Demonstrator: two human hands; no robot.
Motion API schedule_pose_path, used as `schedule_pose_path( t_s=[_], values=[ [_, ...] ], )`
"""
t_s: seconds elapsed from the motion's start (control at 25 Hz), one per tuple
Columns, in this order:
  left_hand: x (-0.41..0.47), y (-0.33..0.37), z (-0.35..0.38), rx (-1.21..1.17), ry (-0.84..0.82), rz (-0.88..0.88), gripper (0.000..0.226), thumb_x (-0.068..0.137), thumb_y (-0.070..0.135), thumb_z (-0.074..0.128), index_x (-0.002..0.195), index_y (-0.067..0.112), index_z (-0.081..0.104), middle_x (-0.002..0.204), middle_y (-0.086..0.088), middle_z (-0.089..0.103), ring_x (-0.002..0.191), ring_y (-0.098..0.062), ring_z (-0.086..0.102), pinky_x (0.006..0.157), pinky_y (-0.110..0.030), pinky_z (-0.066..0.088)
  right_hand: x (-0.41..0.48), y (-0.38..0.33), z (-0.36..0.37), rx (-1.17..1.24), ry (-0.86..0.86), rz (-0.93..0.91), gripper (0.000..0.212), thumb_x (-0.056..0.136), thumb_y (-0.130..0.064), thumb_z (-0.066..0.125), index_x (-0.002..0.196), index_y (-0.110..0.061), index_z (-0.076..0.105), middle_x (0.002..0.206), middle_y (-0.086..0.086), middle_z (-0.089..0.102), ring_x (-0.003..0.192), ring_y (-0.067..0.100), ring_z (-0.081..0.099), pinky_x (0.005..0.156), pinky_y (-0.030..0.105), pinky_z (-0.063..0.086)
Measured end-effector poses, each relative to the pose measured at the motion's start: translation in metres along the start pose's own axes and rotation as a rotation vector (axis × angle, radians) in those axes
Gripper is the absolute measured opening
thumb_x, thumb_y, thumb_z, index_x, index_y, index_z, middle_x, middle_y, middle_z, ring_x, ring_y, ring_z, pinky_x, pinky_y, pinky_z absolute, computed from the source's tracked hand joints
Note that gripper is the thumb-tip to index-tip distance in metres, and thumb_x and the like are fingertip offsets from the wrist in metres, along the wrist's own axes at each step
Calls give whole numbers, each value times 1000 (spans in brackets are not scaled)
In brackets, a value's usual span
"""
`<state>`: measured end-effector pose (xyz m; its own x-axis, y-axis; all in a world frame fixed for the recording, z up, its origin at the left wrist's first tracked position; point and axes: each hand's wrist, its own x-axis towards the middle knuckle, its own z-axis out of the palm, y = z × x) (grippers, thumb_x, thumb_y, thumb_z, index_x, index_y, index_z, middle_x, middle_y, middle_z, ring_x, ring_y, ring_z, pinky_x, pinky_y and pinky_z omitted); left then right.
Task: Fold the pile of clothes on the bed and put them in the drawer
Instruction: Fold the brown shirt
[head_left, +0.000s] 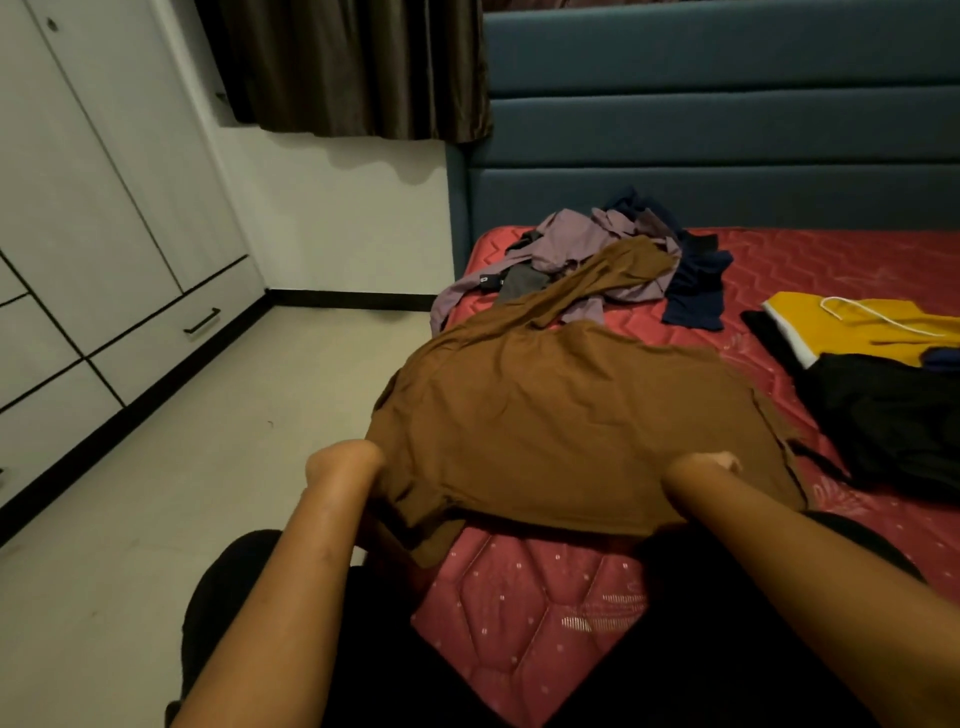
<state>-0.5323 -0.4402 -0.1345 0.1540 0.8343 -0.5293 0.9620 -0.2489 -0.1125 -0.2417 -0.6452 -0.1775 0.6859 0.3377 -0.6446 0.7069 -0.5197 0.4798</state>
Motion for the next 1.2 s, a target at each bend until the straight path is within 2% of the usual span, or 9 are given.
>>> schedule_pose_path(
  t_s=[0.2, 0.32, 0.44, 0.56, 0.68, 0.84, 0.92, 1.04, 1.2],
  values=[
    [2, 17, -2, -53, 417, 171, 29, 92, 16, 45, 115, 18, 62, 117, -6, 58, 106, -24, 53, 81, -35, 45, -9, -71, -14, 239, 213, -645, 36, 83, -31, 69, 117, -23, 62, 115, 3, 64, 102, 22, 61, 88, 31, 52],
    [9, 21, 5, -126, 746, 201, 30, 91, 15, 46, 113, 23, 65, 114, -5, 54, 107, -25, 47, 81, -36, 39, -17, -107, -9, 298, 395, -755, 64, 79, -38, 71, 136, -29, 44, 126, 2, 55, 114, 25, 55, 88, 33, 48],
    [24, 21, 14, -243, 861, 148, 28, 92, 19, 47, 116, 19, 63, 111, -7, 51, 104, -27, 44, 76, -35, 34, -13, -127, 1, 310, 543, -775, 54, 90, -36, 58, 140, -28, 38, 128, 3, 46, 118, 27, 48, 91, 38, 46],
    [50, 12, 12, -330, 588, 32, 45, 95, 42, 39, 135, 22, 43, 123, -13, 52, 112, -33, 49, 86, -40, 39, 0, -127, 7, 394, 628, -803, 48, 95, -30, 47, 142, -34, 34, 126, -1, 47, 116, 24, 49, 89, 36, 46],
    [81, -2, 9, -886, -4, 31, 49, 96, 44, 36, 141, 26, 28, 133, -15, 49, 114, -37, 50, 93, -44, 45, -1, -126, 5, 528, 673, -936, 59, 96, -39, 43, 145, -53, 13, 132, -9, 47, 115, 13, 49, 88, 28, 47],
    [66, -26, -22, -1193, -535, 277, 80, 62, 41, 85, 131, 23, 49, 122, -14, 62, 101, -32, 65, 77, -38, 56, 5, -136, -16, 504, 651, -1073, 50, 94, -43, 32, 138, -61, 23, 145, -16, 33, 126, 5, 38, 99, 25, 41],
    [55, -32, -35, -1290, -550, 514, 105, 34, 44, 96, 129, 34, 52, 134, -14, 53, 98, -22, 67, 68, -30, 56, 20, -138, -29, 585, 529, -1104, 53, 96, -26, 44, 135, -61, 34, 142, -17, 36, 125, 3, 41, 103, 25, 40],
    [53, -10, -65, -1829, -437, 754, 81, 76, 32, 75, 145, 38, 34, 147, -31, 7, 69, -14, 70, 56, -25, 56, 55, -136, -59, 689, 444, -1088, 86, 81, 10, 44, 136, -54, 34, 132, -5, 50, 122, 9, 49, 105, 22, 38],
    [93, 62, -89, -1839, -347, 798, 66, 101, 29, 39, 146, 54, -3, 157, -16, 21, 130, -37, 46, 102, -46, 45, 97, -120, -103, 732, 549, -890, 92, 78, 15, 38, 140, -51, 25, 119, -1, 47, 117, 21, 50, 91, 13, 34]
  ],
)
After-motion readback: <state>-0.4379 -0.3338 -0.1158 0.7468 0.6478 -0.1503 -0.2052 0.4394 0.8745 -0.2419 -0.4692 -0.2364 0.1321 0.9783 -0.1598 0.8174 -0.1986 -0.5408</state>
